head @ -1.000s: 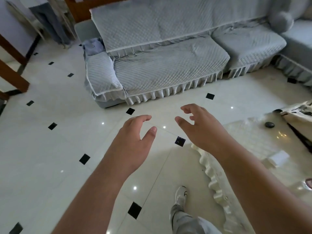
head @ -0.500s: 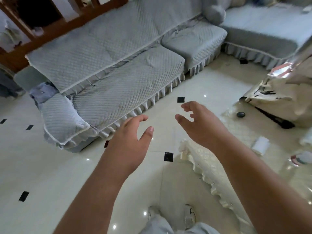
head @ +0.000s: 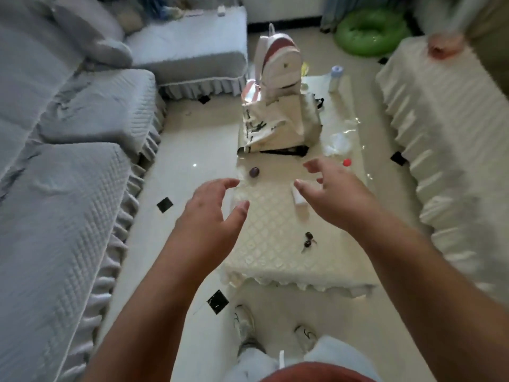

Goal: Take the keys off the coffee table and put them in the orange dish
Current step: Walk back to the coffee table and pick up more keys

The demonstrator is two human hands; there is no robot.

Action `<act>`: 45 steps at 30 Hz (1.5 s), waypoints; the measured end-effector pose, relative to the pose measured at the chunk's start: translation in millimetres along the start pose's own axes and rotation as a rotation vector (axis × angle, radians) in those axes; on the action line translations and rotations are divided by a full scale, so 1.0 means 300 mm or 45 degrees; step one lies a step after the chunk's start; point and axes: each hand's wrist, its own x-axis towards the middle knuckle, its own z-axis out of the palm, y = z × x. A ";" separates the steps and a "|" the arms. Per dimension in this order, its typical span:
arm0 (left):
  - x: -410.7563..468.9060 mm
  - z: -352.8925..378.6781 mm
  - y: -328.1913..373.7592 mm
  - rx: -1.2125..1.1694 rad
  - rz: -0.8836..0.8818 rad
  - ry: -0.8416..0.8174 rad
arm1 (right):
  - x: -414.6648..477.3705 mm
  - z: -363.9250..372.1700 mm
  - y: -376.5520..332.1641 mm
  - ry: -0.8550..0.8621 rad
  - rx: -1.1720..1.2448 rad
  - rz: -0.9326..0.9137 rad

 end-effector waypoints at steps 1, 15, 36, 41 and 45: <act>0.039 0.002 -0.008 -0.004 0.042 -0.042 | 0.003 -0.001 0.014 0.037 -0.013 0.050; 0.374 0.222 -0.061 0.019 0.291 -0.414 | 0.008 0.154 0.206 0.278 -0.045 0.458; 0.486 1.254 -0.439 0.078 0.096 -0.412 | 0.166 0.671 1.023 0.046 -0.121 0.601; 0.521 1.534 -0.566 0.151 0.019 -0.429 | 0.231 0.816 1.205 0.027 -0.133 0.611; 0.557 1.701 -0.632 0.189 0.033 -0.412 | 0.272 0.913 1.334 0.025 -0.160 0.617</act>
